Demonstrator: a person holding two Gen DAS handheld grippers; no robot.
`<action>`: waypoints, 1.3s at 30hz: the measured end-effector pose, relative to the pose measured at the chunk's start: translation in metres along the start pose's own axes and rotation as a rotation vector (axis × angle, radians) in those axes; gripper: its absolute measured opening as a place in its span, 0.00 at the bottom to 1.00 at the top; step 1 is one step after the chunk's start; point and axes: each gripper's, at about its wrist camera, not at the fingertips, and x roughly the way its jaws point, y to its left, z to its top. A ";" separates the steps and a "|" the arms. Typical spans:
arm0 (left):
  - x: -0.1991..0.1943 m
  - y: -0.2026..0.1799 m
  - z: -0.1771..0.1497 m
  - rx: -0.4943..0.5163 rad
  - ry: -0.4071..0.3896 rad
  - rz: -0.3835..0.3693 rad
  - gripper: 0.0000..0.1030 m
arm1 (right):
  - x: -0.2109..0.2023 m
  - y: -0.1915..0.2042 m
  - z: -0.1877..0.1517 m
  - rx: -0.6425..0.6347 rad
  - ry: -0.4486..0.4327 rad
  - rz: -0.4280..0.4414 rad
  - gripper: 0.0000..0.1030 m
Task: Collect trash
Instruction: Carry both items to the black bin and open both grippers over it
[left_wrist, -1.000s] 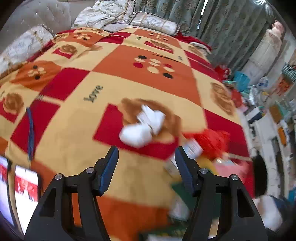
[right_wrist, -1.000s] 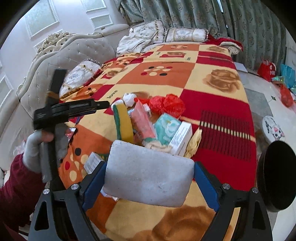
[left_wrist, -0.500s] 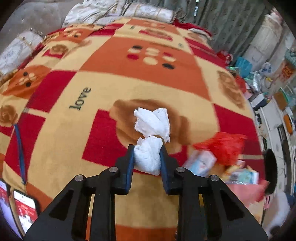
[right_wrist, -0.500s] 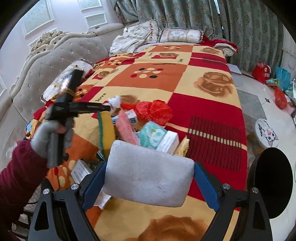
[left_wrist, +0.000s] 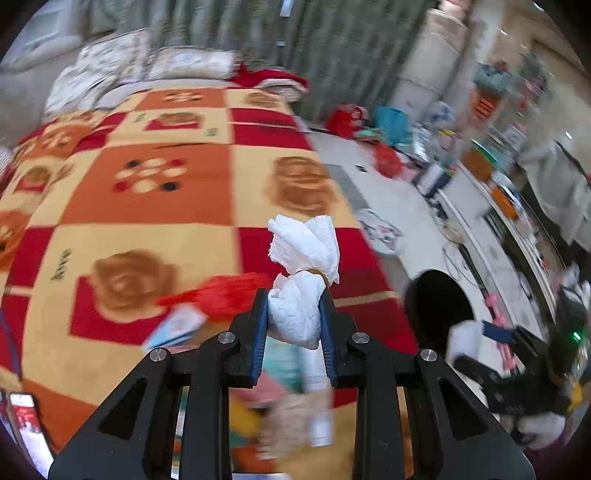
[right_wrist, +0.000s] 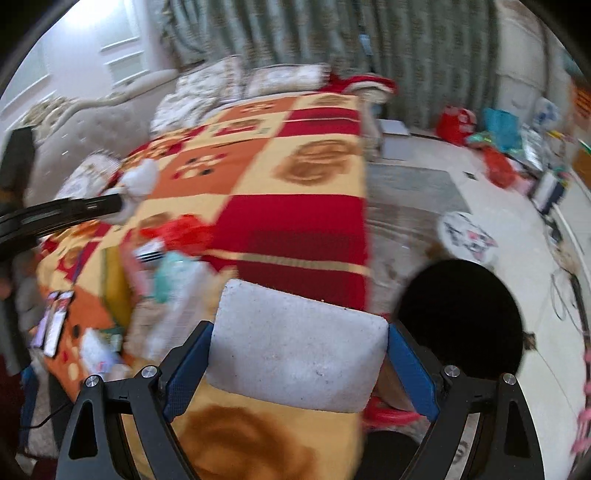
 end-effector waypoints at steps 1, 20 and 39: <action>0.003 -0.013 0.002 0.020 0.005 -0.012 0.23 | -0.001 -0.016 -0.001 0.026 0.002 -0.023 0.87; 0.099 -0.182 0.006 0.146 0.159 -0.191 0.24 | 0.013 -0.152 -0.010 0.285 0.025 -0.065 0.89; 0.088 -0.183 -0.002 0.103 0.160 -0.174 0.50 | 0.007 -0.159 -0.025 0.380 -0.001 -0.001 1.00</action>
